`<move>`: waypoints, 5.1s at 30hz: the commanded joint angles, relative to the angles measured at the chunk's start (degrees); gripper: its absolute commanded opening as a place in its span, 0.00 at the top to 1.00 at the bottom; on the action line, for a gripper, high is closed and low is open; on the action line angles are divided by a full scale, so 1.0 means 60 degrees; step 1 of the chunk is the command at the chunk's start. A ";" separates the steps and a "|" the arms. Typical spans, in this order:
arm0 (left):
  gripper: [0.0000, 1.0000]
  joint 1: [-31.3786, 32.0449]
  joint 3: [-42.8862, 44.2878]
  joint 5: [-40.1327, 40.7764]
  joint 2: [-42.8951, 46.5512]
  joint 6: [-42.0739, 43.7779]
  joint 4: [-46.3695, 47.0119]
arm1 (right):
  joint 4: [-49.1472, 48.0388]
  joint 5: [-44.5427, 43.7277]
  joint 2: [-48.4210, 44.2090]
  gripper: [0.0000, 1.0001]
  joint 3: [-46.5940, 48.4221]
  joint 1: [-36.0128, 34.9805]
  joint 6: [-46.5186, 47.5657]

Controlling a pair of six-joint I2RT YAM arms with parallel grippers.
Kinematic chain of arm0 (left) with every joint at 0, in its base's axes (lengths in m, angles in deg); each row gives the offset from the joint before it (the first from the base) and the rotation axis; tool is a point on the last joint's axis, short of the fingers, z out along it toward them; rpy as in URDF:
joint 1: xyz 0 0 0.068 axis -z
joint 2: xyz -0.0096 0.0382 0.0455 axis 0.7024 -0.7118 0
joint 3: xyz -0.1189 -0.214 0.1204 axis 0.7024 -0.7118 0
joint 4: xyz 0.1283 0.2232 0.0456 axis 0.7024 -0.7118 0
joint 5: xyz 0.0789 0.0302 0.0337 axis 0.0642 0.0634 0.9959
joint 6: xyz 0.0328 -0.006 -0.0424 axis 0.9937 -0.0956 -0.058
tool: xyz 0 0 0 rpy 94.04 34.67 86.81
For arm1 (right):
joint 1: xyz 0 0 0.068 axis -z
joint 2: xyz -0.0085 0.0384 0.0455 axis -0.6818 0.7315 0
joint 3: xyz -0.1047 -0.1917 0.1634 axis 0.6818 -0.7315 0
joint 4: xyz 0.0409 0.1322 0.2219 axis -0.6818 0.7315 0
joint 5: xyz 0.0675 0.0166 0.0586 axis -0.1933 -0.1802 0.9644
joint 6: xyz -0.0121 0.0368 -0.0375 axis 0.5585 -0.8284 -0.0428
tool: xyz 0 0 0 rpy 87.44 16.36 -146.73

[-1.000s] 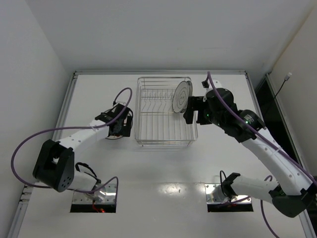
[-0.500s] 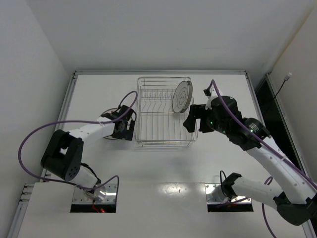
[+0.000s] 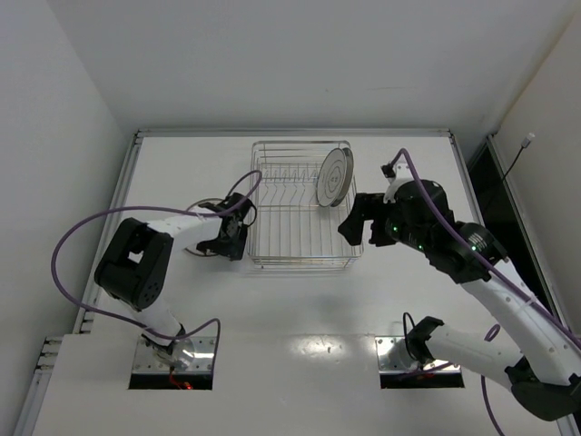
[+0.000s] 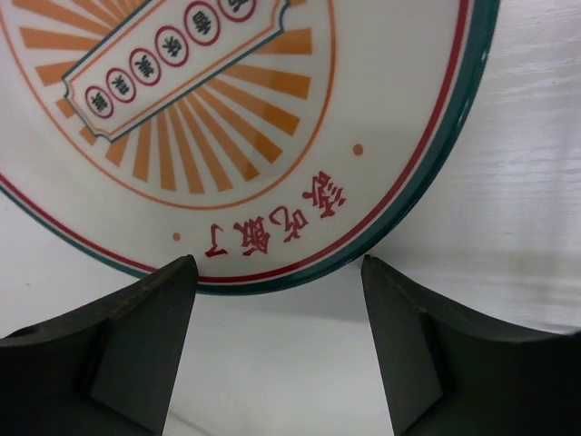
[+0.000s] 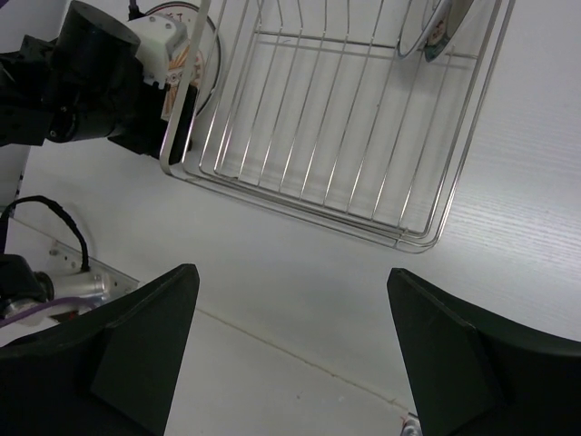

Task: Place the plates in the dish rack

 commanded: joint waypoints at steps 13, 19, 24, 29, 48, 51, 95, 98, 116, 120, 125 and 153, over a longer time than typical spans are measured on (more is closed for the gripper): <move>0.80 -0.1088 0.0803 -0.0801 -0.1258 0.0229 -0.0139 | 0.0489 0.0140 -0.0554 0.18 0.0691 -0.0056 -0.0235; 0.81 -0.1367 0.1141 -0.0569 -0.1683 0.0054 -0.0139 | 0.0578 0.0140 -0.0642 0.18 0.0807 -0.0056 -0.0323; 0.64 -0.1556 0.1229 -0.0040 -0.1683 -0.0121 -0.0139 | 0.0900 0.0052 -0.0730 0.18 0.0896 -0.0056 -0.0323; 0.46 -0.1557 0.1142 0.0224 -0.1595 -0.0122 -0.0139 | 0.0798 0.0052 -0.0818 0.18 0.0795 -0.0056 -0.0411; 0.47 -0.1557 0.1155 0.1395 -0.2633 -0.1732 -0.1060 | 0.0621 0.0140 -0.0905 0.14 0.0618 -0.0056 -0.0308; 0.44 -0.1557 0.1535 0.2009 -0.3102 -0.2551 -0.1717 | 0.0622 0.0140 -0.0906 0.14 0.0618 -0.0056 -0.0221; 1.00 -0.1118 0.3117 0.2465 -0.3432 -0.5410 -0.4238 | 0.1574 -0.0446 -0.1448 0.11 0.1058 -0.0056 -0.0132; 1.00 -0.1015 0.4097 0.2787 -0.2201 -0.5309 -0.4971 | 0.1574 -0.0446 -0.1536 0.11 0.1057 -0.0056 -0.0132; 1.00 -0.0840 1.1732 -0.2078 -0.0131 -0.3082 -0.4733 | 0.2056 -0.0812 -0.1917 0.11 0.0794 -0.0056 -0.0220; 1.00 -0.0226 1.1132 -0.3816 0.0352 -0.2905 -0.2661 | 0.2247 -0.1018 -0.2107 0.11 0.0794 -0.0056 -0.0220; 1.00 0.0537 1.1233 -0.4928 0.0018 -0.3096 -0.1050 | 0.2247 -0.1208 -0.2297 0.09 0.0355 -0.0056 -0.0220; 1.00 0.1358 0.9886 -0.5679 -0.2503 -0.4311 0.1942 | 0.2627 -0.0827 -0.3235 0.09 -0.0422 -0.0056 -0.0220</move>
